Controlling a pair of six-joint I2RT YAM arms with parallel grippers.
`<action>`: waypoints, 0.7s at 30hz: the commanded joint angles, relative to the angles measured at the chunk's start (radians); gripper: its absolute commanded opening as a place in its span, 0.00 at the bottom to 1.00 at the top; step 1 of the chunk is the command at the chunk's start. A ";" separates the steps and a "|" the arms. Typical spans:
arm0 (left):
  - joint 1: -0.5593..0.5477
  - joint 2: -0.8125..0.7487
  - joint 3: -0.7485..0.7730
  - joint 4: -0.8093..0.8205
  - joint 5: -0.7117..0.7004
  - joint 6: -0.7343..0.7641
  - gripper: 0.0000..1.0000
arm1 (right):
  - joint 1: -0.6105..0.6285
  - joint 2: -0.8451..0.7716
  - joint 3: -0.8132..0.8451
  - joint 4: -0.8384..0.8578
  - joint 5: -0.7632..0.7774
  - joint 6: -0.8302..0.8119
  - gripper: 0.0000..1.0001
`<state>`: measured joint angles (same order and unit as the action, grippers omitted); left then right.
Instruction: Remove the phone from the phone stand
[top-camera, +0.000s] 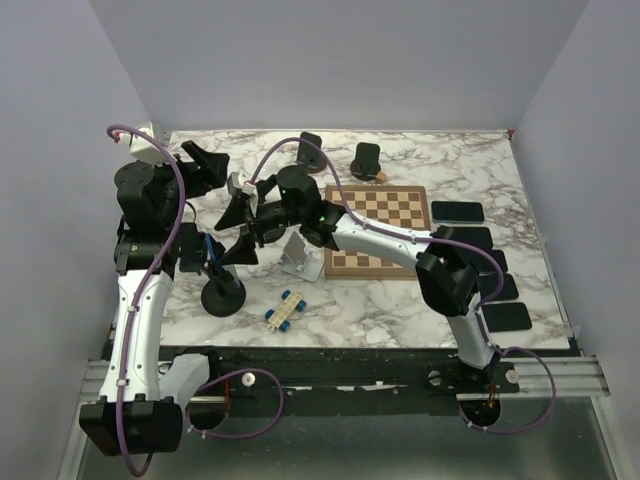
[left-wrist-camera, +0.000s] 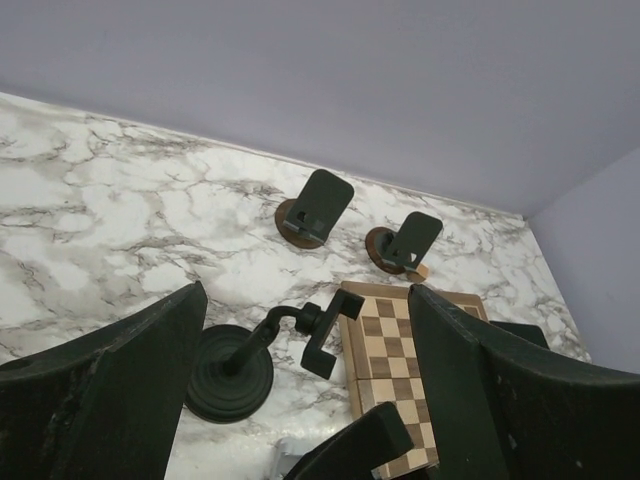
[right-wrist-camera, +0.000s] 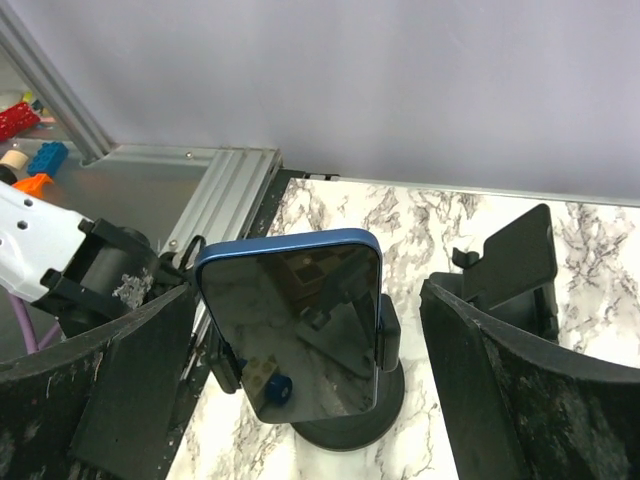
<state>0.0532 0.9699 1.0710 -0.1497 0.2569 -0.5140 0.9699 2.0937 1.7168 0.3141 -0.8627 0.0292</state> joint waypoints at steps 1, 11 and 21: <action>0.008 -0.007 0.000 0.012 0.031 -0.015 0.90 | 0.012 0.056 0.069 -0.054 -0.067 -0.019 1.00; 0.015 -0.014 0.000 0.010 0.028 -0.011 0.91 | 0.040 0.117 0.141 -0.098 -0.083 -0.018 1.00; 0.017 -0.016 -0.006 0.015 0.032 -0.009 0.91 | 0.048 0.135 0.164 -0.106 -0.082 -0.003 0.88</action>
<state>0.0635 0.9707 1.0710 -0.1474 0.2661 -0.5217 1.0092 2.2059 1.8435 0.2321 -0.9226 0.0250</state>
